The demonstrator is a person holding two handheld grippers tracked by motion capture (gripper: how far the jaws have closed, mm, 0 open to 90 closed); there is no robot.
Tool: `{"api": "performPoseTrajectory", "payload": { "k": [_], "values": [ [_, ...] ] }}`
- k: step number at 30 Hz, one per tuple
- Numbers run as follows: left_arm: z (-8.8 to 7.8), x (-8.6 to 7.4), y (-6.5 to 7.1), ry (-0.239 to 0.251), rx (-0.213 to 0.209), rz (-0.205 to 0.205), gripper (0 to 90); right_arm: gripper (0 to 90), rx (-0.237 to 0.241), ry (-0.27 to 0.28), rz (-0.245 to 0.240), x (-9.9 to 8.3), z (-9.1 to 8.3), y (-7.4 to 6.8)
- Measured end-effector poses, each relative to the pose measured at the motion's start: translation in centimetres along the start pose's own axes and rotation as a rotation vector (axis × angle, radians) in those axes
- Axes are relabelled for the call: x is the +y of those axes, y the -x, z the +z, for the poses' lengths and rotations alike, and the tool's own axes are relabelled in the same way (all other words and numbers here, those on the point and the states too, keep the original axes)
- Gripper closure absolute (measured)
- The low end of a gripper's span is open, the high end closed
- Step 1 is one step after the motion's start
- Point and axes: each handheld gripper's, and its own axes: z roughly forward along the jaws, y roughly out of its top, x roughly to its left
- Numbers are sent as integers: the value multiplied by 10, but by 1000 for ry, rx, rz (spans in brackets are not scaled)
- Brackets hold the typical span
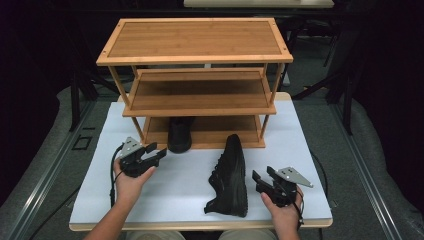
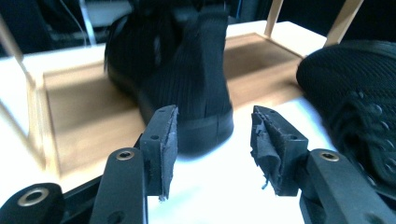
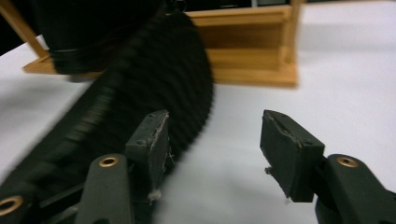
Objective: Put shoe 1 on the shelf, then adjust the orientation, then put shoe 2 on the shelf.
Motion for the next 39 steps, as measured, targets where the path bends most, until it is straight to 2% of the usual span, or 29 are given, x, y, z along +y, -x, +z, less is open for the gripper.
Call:
{"api": "performPoseTrajectory", "payload": {
  "k": [3, 7, 8, 10, 11, 15, 16, 17, 19, 22, 27, 30, 31, 32, 34, 35, 36, 37, 38, 39],
  "values": [
    [-16, -10, -6, -4, -1, -5, 501, 415, 25, -11, -60, 8, 3, -21],
    [-35, -23, -11, 0, -4, -6, 469, 414, -41, -3, -136, 13, 5, -40],
    [-41, -27, -13, -9, -6, -5, 466, 402, -44, 4, -141, 15, 4, -41],
    [-47, -32, -16, 1, 6, -20, 468, 377, -6, 24, -120, 18, 1, -43],
    [-48, -33, -18, 0, 3, -31, 473, 373, -5, 40, -118, 19, 2, -46],
    [-48, -36, -21, 23, 15, -55, 473, 342, 15, -33, -144, 17, 7, -56],
    [-47, -36, -20, 26, 19, -53, 470, 344, 4, -33, -145, 14, 9, -57],
    [-47, -37, -19, 22, 16, -54, 467, 342, 22, -25, -134, 13, 9, -57],
    [-44, -39, -18, 21, 18, -41, 464, 343, 20, -25, -126, 13, 9, -56],
    [-41, -41, -19, 1, 19, -55, 460, 354, 26, -6, -122, 12, 10, -56],
    [-40, -42, -19, 8, 20, -59, 451, 349, 32, -26, -120, 12, 9, -54],
    [-39, -43, -19, -2, 19, -61, 449, 382, 44, -36, -109, 15, 7, -56],
    [-38, -43, -19, -6, 18, -61, 448, 380, 57, -31, -110, 17, 4, -58],
    [-37, -43, -19, -6, 20, -59, 448, 380, 38, -17, -140, 19, 3, -63],
    [-38, -43, -18, -10, 18, -55, 447, 384, 2, -41, -177, 19, 5, -67],
    [-38, -43, -18, -9, 19, -54, 445, 376, -1, -61, -195, 17, 8, -68],
    [-38, -43, -18, -5, 21, -54, 445, 378, -19, -64, -197, 16, 10, -68],
    [-38, -43, -18, -3, 24, -56, 443, 395, 44, -60, -173, 15, 10, -64],
    [-38, -43, -18, -4, 24, -57, 441, 394, 19, -65, -165, 15, 9, -64],
    [-37, -43, -18, -3, 21, -56, 441, 395, 22, -65, -163, 15, 9, -61]
  ]
}}
